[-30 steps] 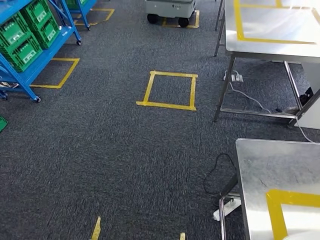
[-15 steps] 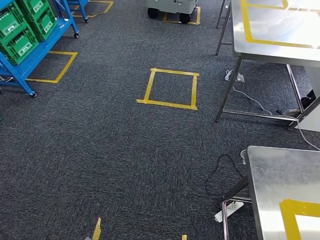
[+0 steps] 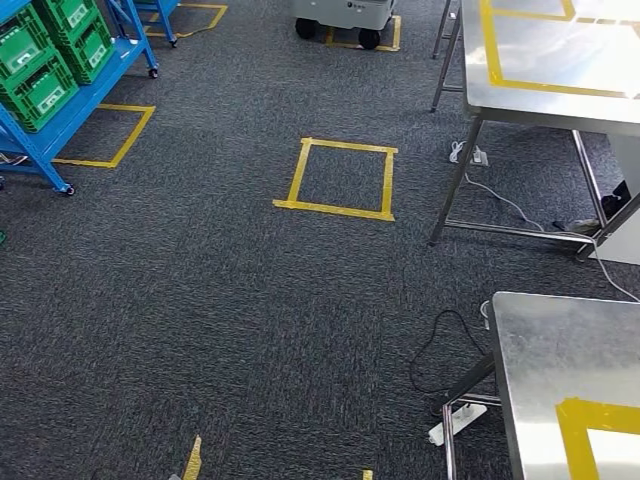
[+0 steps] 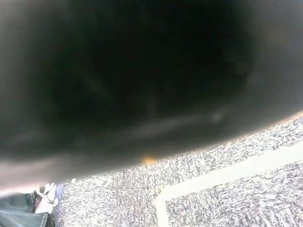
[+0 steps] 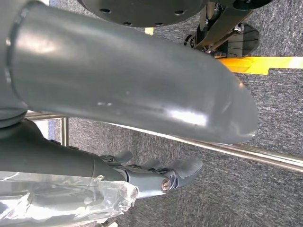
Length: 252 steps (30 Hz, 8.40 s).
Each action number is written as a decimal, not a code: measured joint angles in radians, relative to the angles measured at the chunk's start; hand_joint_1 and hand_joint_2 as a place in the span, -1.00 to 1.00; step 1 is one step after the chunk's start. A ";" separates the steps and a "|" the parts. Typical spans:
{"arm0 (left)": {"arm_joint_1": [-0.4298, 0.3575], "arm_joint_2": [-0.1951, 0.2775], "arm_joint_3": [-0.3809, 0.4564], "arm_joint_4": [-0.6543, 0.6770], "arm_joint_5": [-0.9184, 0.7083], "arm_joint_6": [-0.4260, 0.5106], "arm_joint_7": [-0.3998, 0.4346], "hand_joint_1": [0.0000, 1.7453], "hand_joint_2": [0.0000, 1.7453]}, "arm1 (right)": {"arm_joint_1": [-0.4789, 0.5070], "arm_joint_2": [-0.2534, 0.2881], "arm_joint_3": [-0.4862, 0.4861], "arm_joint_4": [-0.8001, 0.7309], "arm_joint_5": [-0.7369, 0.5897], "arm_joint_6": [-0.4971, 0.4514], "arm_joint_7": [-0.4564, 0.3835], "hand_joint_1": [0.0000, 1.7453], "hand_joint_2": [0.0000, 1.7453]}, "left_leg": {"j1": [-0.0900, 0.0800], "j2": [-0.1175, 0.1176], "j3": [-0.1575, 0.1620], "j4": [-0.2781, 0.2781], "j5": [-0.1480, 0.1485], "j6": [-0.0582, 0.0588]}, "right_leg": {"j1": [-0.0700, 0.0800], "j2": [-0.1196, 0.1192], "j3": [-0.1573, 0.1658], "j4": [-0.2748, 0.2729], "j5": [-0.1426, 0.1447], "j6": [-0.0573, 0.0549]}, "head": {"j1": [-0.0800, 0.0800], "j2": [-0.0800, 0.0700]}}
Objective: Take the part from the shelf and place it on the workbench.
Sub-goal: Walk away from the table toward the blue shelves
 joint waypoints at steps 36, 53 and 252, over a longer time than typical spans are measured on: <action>0.013 -0.007 0.033 0.000 -0.004 -0.023 0.040 -1.00 -1.00 | -0.003 0.001 -0.004 0.001 0.065 -0.015 0.000 -1.00 -1.00 | 0.012 -0.071 0.003 0.007 -0.018 -0.025 | -0.006 0.025 -0.060 0.011 0.066 -0.010 | -0.003 0.000; 0.012 -0.007 0.033 0.000 -0.005 -0.023 0.040 -1.00 -1.00 | -0.010 0.001 -0.006 0.000 0.068 -0.010 0.000 -1.00 -1.00 | 0.016 0.026 0.008 -0.025 0.015 0.005 | -0.007 -0.038 -0.067 0.125 -0.048 0.028 | 0.000 0.000; 0.023 -0.038 0.112 -0.031 -0.005 -0.052 0.042 -1.00 -1.00 | 0.057 0.001 0.048 -0.082 -0.134 0.034 0.076 -1.00 -1.00 | 0.046 0.008 0.010 -0.018 0.019 -0.041 | -0.018 -0.006 -0.028 0.002 0.046 -0.039 | -0.009 0.000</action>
